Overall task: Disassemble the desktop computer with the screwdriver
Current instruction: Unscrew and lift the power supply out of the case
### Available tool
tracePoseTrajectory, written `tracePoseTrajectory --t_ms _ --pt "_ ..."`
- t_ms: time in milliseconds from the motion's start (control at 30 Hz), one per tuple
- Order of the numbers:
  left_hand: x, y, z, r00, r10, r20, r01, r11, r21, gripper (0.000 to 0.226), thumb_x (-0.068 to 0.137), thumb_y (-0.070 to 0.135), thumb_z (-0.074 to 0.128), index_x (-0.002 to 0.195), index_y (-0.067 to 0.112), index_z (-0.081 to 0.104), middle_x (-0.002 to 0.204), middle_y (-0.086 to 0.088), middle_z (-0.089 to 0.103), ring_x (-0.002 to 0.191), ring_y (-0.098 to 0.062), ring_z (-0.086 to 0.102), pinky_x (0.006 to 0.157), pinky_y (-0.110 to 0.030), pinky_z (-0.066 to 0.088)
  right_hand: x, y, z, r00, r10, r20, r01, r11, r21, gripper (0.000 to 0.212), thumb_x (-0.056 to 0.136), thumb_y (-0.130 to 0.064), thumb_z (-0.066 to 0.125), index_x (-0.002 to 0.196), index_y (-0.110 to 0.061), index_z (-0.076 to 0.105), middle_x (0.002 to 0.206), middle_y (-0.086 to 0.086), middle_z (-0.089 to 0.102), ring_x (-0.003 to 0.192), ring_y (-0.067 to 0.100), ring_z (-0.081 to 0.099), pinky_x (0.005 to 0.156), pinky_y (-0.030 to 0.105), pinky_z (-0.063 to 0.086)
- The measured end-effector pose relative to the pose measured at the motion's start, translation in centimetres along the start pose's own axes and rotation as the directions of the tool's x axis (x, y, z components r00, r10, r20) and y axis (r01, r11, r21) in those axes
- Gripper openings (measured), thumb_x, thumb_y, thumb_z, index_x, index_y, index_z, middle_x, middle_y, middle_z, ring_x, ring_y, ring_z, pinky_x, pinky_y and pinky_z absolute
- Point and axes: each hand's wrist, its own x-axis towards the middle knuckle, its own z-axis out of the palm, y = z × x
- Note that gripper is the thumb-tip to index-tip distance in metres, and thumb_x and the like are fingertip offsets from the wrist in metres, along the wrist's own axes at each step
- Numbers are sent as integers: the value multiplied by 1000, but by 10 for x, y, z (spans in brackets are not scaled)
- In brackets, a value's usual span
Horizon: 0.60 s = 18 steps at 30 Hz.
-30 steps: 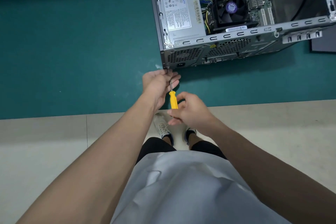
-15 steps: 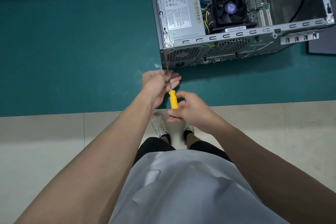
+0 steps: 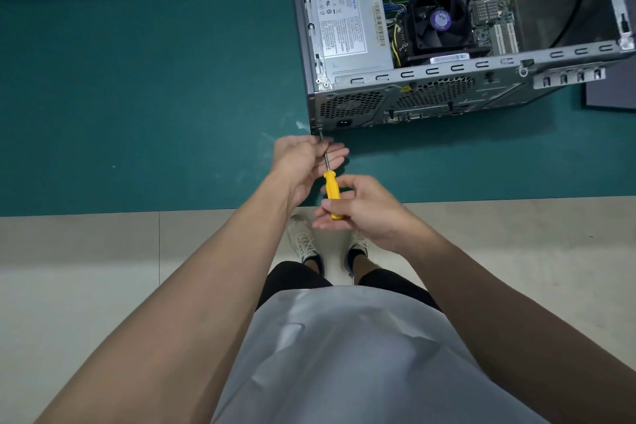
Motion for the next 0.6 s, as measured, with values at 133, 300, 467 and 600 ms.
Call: tracePoseTrajectory --t_ms 133,300,467,600 --pt "1 -4 5 989 109 -98 -92 983 159 11 83 -12 65 83 -1 62 78 -15 68 70 -20 70 65 -25 59 5 6 8 944 -177 -279 23 879 -476 23 84 -9 72 87 -18 52 80 8 62 56 16 70 54 24 55" --pt "3 -4 5 995 74 -64 -69 995 69 15 90 -14 51 88 -2 60 82 -17 68 73 -21 70 67 -23 59 7 7 6 988 -71 -135 45 981 -188 24 93 -8 60 115 -3 51 89 15 64 71 24 71 69 31 60" --pt "4 -1 -3 999 12 31 -11 999 -46 14 92 -14 47 94 -6 59 89 -22 68 84 -26 72 73 -29 60 4 1 0 1000 -2 27 1 1000 4 12 95 2 52 106 -3 51 88 20 64 71 29 71 68 32 61" --pt "5 -3 3 988 98 -122 -73 978 193 8 83 -9 67 84 -2 64 81 -16 69 66 -22 70 66 -30 60 11 12 10 942 -190 -278 2 829 -559 18 87 -15 69 92 -15 52 89 13 63 62 20 71 62 27 57"
